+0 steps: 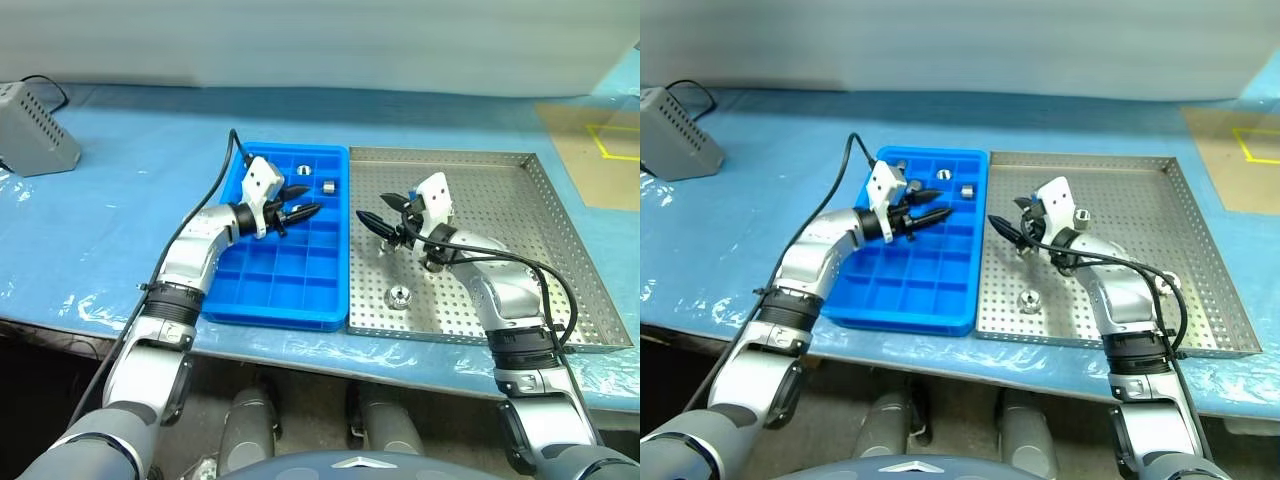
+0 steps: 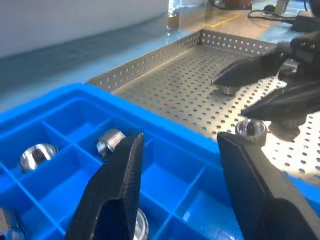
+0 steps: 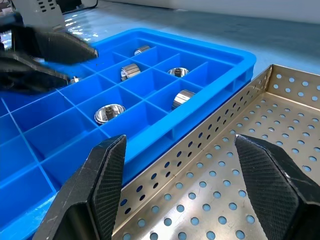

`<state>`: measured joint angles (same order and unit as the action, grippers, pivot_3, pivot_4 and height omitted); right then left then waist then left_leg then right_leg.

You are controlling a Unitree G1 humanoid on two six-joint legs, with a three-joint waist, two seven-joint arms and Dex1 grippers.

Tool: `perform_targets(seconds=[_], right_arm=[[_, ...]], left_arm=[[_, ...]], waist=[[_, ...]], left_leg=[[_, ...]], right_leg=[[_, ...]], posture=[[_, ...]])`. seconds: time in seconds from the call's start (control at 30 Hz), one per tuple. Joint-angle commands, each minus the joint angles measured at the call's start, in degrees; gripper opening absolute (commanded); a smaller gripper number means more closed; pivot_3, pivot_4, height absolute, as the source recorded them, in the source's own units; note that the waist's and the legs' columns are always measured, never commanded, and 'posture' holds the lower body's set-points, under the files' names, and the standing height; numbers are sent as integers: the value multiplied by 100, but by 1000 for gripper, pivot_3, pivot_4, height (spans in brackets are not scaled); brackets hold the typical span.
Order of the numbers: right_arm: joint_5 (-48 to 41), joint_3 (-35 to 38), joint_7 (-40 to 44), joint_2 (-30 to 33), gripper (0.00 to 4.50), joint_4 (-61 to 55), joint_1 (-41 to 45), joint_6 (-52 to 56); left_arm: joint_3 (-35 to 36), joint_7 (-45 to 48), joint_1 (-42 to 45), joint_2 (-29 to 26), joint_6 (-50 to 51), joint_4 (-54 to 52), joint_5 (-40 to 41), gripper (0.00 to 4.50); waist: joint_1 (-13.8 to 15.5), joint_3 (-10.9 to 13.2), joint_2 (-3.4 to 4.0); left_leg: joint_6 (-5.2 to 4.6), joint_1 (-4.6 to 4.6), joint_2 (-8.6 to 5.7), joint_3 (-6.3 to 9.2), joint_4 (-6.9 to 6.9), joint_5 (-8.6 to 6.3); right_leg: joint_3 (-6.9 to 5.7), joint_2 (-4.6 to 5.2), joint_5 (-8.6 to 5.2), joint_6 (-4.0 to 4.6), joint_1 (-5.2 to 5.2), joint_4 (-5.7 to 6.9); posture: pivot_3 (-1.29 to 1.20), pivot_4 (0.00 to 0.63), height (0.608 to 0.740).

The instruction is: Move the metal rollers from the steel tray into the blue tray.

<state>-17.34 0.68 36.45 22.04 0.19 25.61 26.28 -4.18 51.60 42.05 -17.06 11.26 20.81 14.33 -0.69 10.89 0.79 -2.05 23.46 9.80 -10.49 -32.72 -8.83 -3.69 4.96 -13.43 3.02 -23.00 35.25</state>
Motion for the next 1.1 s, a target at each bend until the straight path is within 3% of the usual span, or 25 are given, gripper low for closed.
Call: perform_targets(seconds=[0.03,0.4,0.7,1.1], right_arm=[[-242,329,-6,129,3582,-399,-92,81],[-771,1298,-72,997,3582,-1846,-1123,686],[-1246,1419,-260,1281,3582,-3758,-2619,1513],[-1338,1534,-910,1017,3582,-4355,-3355,1536]], left_arm=[[-119,165,503,129,-195,118,-52,2471],[-819,1221,1971,586,-1210,2028,-732,2471],[-1432,2043,3035,1155,-2603,3815,-1625,2471],[-2269,1273,3213,1487,-3636,5064,-3240,2471]], waist=[[5,0,0],[-106,0,0],[-346,-1,0],[-910,-1,0]], left_leg=[[-1,1,-1,0,-1,0],[-15,3,-5,-3,-6,-8],[-45,18,-12,-3,-9,-27],[-69,38,-27,5,-46,-44]], right_leg=[[0,1,0,0,0,0],[2,1,0,-2,3,-12],[0,2,10,-21,13,-56],[-8,11,2,-87,23,-76]], posture=[[-361,150,740],[-540,150,740],[-678,150,740],[-781,150,740]])
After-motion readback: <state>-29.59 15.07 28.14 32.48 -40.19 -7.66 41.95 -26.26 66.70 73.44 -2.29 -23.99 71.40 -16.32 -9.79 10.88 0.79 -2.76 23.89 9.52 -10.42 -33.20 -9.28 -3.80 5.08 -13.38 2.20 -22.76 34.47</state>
